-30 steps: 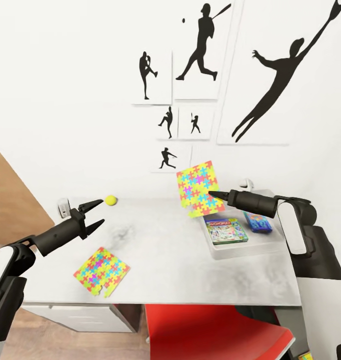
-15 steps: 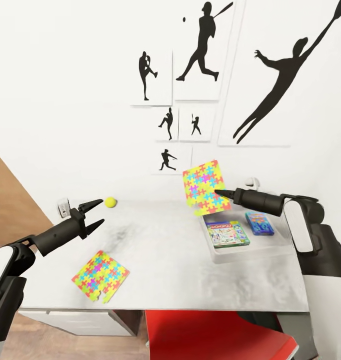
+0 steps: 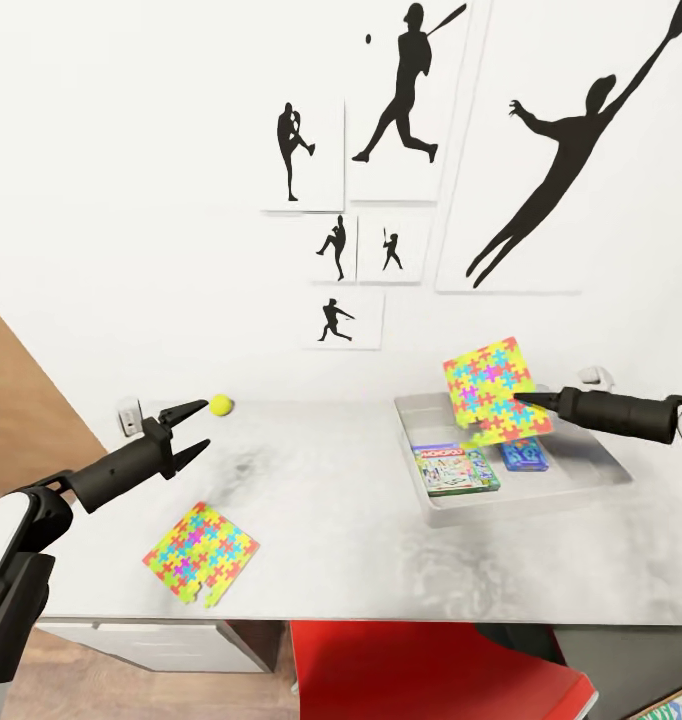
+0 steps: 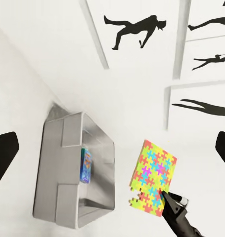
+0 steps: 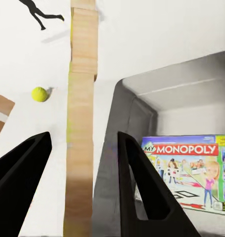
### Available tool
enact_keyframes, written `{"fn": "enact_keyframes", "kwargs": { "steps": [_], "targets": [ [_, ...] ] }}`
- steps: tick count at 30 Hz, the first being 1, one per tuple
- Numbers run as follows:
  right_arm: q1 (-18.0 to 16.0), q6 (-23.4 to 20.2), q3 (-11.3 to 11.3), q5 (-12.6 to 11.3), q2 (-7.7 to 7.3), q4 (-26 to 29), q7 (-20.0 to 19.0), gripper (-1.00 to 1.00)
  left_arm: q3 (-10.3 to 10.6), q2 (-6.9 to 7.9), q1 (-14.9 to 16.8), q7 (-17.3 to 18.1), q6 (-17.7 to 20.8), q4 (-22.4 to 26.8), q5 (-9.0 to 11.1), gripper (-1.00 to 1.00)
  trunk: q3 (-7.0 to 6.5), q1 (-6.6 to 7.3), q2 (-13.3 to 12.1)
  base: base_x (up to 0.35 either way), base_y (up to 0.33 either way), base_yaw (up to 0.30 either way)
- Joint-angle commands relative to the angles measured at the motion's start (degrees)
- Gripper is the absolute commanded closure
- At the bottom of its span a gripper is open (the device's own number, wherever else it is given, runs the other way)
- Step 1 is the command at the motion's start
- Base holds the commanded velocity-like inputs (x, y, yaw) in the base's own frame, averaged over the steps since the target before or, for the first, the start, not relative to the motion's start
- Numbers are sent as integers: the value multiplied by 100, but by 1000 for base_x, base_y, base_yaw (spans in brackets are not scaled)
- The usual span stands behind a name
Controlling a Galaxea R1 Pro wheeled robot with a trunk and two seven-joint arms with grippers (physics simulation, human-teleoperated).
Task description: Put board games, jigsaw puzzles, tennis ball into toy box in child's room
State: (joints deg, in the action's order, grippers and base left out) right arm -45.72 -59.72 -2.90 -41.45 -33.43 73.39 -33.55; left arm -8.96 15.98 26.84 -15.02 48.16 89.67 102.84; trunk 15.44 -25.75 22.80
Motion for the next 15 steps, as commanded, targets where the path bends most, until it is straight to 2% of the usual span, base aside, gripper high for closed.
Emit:
{"fn": "enact_keyframes", "kwargs": {
  "steps": [1,3,4,5,6,10,15],
  "targets": [
    [-5,-28,8,17,-14,-45,-82,100,-3,-5,5,-56,18,6,62,-100,11,-3,11,0,0,0],
    [3,-28,176,9,-40,-106,-310,100,3,-15,5,-55,18,11,55,-100,11,-3,11,0,0,0],
    [4,-28,410,14,-50,-128,-519,100,5,-19,5,-55,18,12,51,-100,11,-3,11,0,0,0],
    [3,-28,528,18,-53,-136,-607,100,6,-20,5,-54,18,13,49,-100,11,-3,11,0,0,0],
    [3,-28,739,21,-54,-147,-734,100,7,-22,5,-54,18,14,47,-100,12,-3,11,0,0,0],
    [2,-28,1002,29,-46,-164,-886,100,8,-24,5,-54,18,21,44,-100,22,-3,11,0,0,0],
    [-30,-28,1103,31,-37,-310,-934,100,9,-25,5,-54,18,23,49,-100,56,-3,11,0,0,0]
  ]
}}
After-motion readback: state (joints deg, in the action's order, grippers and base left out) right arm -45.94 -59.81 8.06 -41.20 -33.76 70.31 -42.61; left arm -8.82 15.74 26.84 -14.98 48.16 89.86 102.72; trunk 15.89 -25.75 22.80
